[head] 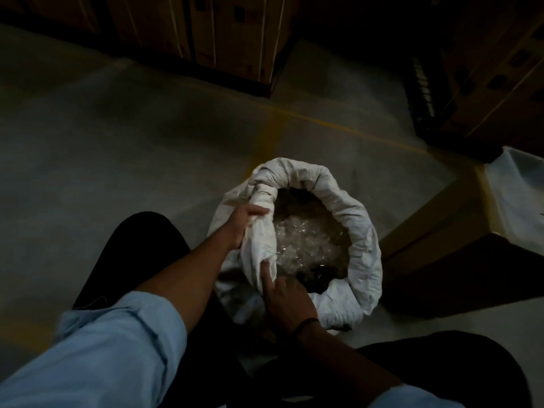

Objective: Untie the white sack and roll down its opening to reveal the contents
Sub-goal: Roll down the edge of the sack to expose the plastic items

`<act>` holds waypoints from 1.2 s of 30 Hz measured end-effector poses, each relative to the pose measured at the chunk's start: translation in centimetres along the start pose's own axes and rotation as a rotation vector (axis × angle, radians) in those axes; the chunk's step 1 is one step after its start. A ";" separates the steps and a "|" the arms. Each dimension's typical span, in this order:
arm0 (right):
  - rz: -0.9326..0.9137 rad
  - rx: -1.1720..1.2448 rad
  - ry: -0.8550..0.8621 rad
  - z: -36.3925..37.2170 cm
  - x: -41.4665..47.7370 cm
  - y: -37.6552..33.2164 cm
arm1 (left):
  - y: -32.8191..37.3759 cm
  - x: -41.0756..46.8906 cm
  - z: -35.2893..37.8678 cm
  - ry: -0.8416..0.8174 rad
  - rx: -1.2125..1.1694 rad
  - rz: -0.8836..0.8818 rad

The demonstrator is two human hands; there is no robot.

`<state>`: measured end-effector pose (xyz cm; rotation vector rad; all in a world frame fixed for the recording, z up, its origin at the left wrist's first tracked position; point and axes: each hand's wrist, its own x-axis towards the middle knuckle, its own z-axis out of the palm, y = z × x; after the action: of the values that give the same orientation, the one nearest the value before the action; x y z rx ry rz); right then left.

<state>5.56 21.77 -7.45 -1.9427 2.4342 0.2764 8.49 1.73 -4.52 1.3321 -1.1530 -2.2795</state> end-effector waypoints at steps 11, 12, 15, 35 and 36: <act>-0.068 -0.020 0.005 2.4 0.1 0.8 | -5.3 -0.3 7.5 0.489 1.292 0.127; -0.079 -0.042 0.016 2.5 0.1 1.0 | -5.9 0.2 6.8 0.506 1.312 0.130; -0.108 -0.051 0.058 3.1 -0.2 1.1 | -7.5 1.5 4.5 0.527 1.384 0.243; -0.228 0.168 0.306 -5.1 9.7 7.3 | -3.7 -2.1 -4.6 0.030 1.027 0.570; -0.320 0.077 0.304 -4.9 10.4 7.0 | -3.4 -2.4 -5.0 0.031 1.041 0.561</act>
<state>-3.14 12.46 -2.99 -2.4457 2.1918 -0.1258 14.45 2.75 -6.89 1.0395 -2.4698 -1.2309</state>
